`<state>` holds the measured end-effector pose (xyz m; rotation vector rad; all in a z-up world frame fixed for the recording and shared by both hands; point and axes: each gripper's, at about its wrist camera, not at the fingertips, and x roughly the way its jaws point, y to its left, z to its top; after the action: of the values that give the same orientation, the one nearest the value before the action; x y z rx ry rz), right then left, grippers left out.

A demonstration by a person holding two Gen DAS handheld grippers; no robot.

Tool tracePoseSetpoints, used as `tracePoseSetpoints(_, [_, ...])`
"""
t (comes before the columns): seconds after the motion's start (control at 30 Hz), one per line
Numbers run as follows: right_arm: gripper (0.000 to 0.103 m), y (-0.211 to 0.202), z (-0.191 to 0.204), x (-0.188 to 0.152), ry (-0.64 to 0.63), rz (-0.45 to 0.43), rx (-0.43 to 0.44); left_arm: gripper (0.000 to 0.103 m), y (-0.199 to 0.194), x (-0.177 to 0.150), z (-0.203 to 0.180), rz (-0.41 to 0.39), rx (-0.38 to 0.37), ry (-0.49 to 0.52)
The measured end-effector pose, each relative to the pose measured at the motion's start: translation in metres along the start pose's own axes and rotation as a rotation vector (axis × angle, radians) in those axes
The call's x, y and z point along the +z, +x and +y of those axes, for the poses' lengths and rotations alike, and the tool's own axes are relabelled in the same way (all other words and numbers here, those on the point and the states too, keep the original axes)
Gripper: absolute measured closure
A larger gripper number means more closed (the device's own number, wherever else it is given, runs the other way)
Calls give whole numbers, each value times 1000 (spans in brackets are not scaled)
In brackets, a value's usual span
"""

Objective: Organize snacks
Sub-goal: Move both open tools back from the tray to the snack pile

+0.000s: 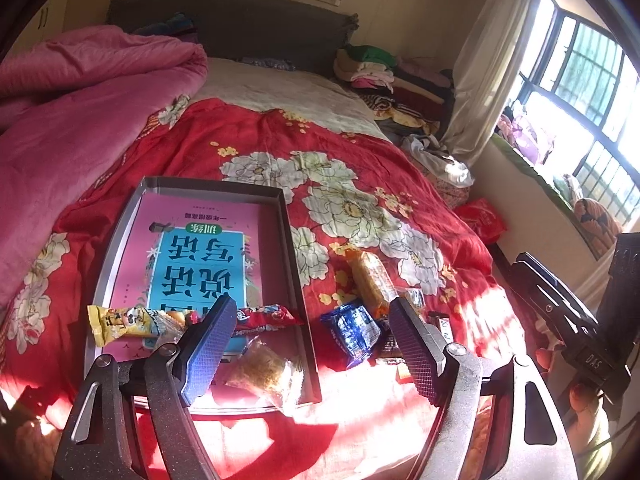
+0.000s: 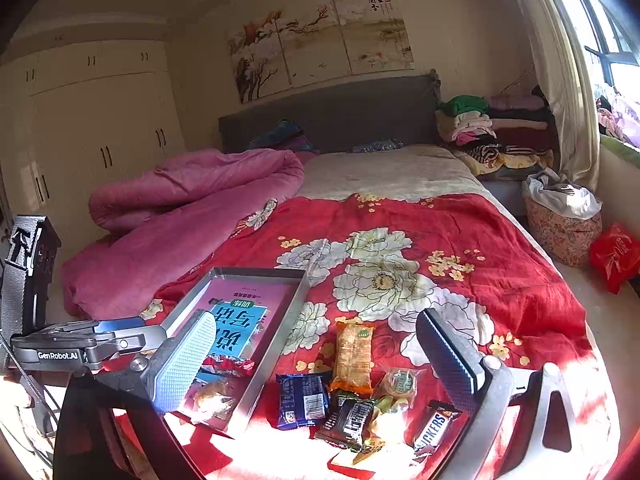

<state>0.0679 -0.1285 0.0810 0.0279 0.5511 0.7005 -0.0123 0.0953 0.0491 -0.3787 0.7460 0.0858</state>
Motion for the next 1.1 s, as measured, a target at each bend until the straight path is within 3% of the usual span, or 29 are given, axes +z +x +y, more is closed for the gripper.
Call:
tracePoseSetpoints(0.3, [1,-6,-17,-1,15,-14,-45,23,2,7,-20,-4,-10,11])
tracePoseSetpoints(1.1, [1,-14,-49,-2,75,-26,-50,23,7,30,-65,-34,-55,48])
